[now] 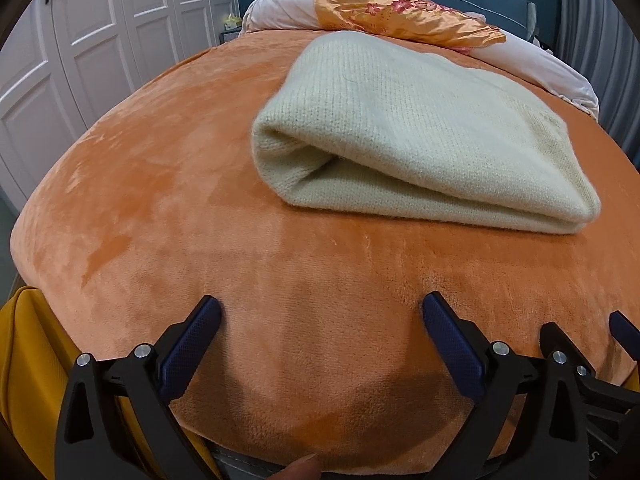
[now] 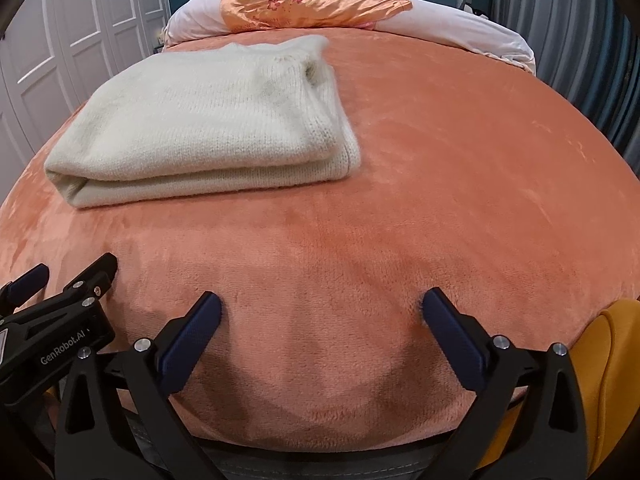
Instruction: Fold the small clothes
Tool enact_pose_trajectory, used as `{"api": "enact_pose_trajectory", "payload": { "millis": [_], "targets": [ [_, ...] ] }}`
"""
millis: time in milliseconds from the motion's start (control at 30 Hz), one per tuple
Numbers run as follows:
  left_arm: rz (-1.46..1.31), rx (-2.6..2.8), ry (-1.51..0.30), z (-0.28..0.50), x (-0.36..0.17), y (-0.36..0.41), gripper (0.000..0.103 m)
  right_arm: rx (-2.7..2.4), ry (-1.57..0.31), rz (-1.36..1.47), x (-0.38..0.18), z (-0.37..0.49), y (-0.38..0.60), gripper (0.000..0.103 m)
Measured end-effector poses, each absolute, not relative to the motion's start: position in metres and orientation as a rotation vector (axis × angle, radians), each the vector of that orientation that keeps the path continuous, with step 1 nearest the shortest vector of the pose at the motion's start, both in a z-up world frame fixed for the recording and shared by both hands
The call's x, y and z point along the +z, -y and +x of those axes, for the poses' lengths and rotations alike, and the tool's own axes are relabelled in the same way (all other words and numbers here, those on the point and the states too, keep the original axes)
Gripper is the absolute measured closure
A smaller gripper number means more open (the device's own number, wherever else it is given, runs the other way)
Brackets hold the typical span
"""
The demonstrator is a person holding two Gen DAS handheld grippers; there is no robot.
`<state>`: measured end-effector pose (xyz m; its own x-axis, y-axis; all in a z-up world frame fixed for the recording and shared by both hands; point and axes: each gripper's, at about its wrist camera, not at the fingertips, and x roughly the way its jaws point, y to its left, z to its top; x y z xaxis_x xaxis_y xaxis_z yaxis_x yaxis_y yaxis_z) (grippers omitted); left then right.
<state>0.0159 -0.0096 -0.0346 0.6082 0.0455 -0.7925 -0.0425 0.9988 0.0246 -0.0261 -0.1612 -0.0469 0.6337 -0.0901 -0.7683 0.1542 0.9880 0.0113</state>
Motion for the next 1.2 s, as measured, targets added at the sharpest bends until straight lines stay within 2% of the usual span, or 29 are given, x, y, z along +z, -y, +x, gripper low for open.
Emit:
{"api": "enact_pose_trajectory", "payload": {
  "millis": [1200],
  "targets": [
    [-0.002,0.049,-0.915,0.0158,-0.0355,0.0084,0.005,-0.142,-0.871,0.09,-0.0457,-0.0241,0.1625,0.005]
  ]
}}
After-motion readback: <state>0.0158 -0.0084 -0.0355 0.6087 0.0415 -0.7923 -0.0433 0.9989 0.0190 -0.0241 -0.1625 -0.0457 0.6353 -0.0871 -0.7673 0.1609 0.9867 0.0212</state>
